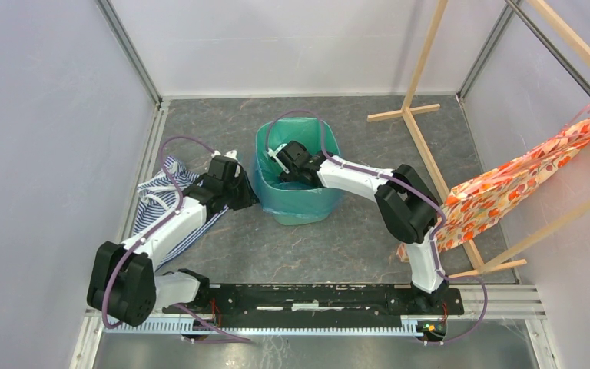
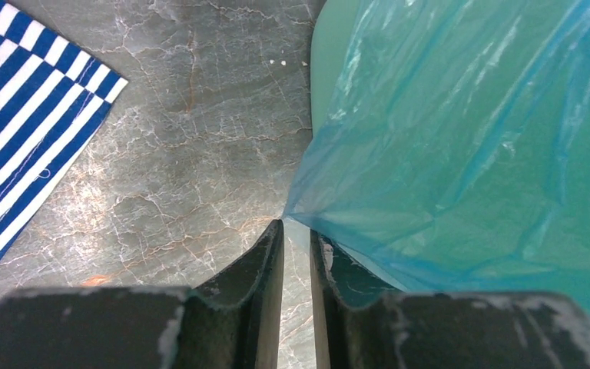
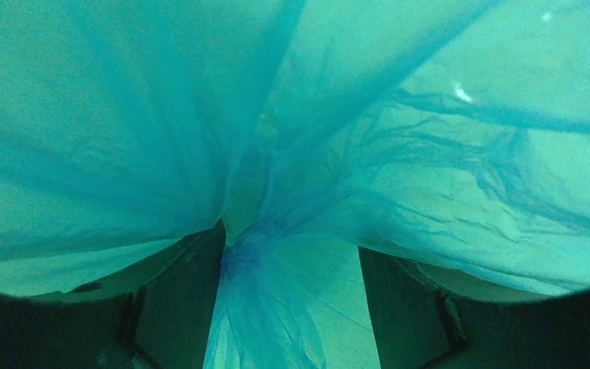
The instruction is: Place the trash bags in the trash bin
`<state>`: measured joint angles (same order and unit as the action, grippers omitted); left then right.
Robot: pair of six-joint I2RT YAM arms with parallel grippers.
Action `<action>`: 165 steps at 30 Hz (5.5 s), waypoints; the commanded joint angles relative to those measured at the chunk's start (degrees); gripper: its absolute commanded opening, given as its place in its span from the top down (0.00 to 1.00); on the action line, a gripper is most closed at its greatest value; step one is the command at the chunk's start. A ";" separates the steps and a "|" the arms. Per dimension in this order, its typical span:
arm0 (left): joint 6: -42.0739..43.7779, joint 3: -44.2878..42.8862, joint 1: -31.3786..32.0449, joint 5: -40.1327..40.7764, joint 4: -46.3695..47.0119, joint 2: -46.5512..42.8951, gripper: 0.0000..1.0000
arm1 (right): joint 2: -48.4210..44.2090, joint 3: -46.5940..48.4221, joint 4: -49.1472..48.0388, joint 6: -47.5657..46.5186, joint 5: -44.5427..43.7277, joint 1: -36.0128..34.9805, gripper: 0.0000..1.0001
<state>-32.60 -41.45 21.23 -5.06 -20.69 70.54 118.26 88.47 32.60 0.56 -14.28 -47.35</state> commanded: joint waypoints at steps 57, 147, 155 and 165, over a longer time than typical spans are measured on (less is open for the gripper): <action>1.05 -5.06 0.11 0.12 -2.54 -1.91 0.67 | -3.29 5.90 6.27 1.17 -3.09 -0.58 0.26; 9.84 -32.69 0.20 -3.86 -12.25 -14.20 0.06 | -59.80 -19.02 -21.45 9.90 -1.23 -0.79 0.02; 9.69 -30.70 0.13 -1.93 -12.56 -15.98 0.00 | -64.46 -22.97 -22.22 10.20 -4.11 -0.82 0.02; 9.43 -30.76 0.11 -0.72 -13.50 -16.13 0.00 | -65.48 -24.12 -22.89 10.30 -4.06 -0.80 0.02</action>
<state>-25.26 -72.34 21.34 -6.55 -35.44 55.27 53.32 64.75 12.64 10.28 -17.52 -48.01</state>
